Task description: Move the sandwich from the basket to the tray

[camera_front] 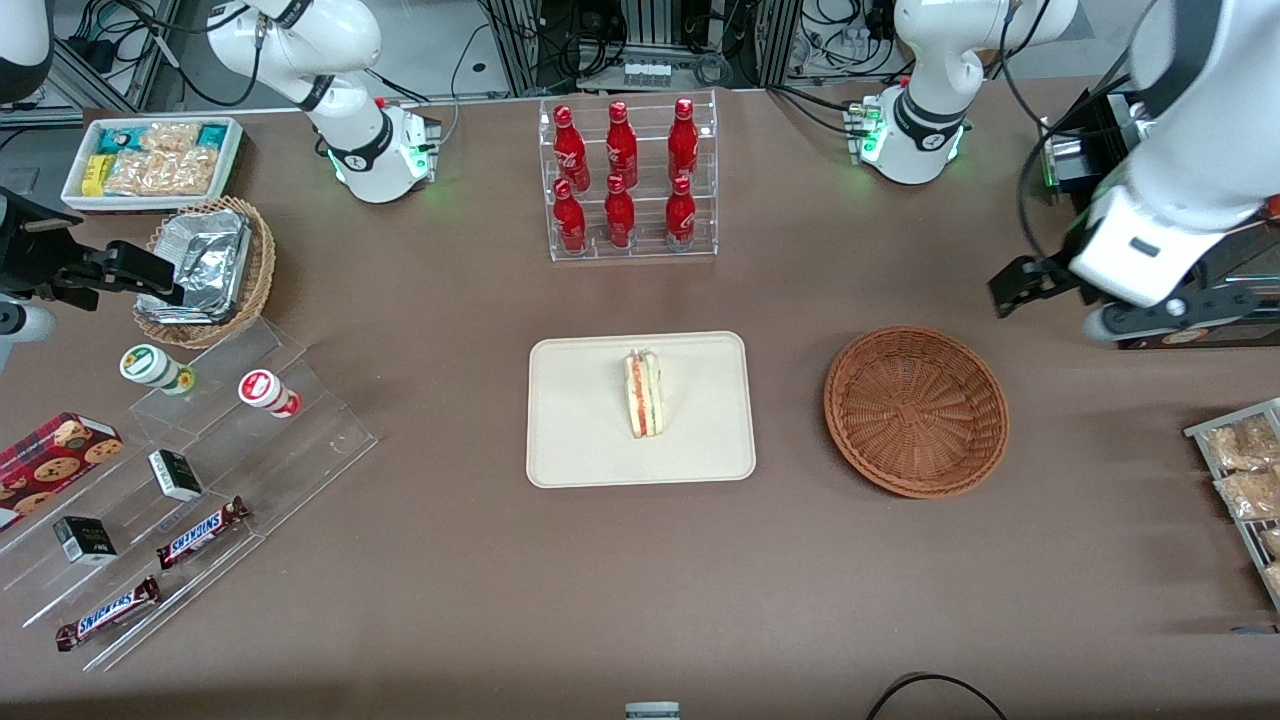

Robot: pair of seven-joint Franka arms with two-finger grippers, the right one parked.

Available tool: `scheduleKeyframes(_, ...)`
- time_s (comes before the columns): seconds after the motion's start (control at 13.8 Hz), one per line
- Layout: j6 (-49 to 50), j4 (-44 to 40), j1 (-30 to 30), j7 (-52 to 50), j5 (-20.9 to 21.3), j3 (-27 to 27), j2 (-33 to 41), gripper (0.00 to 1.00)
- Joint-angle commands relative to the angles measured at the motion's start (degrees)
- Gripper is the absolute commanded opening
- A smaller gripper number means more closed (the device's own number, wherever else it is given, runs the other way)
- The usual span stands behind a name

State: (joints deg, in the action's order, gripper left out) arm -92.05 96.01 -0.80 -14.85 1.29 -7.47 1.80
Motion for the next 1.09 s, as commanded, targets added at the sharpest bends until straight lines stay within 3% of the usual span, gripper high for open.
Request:
scheduleKeyframes(0.0,0.47,2.69,2.46,5.77,-1.11,-0.61,2.86,0.99)
scheduleKeyframes(0.51,1.97,-3.80,0.99,8.87,-0.58,-0.09,-1.36,0.99)
scheduleKeyframes(0.73,2.84,-6.79,-3.68,14.12,-0.23,6.75,-3.03,0.99)
scheduleKeyframes(1.02,2.40,-10.21,-3.86,15.38,-0.06,7.74,-5.65,0.99)
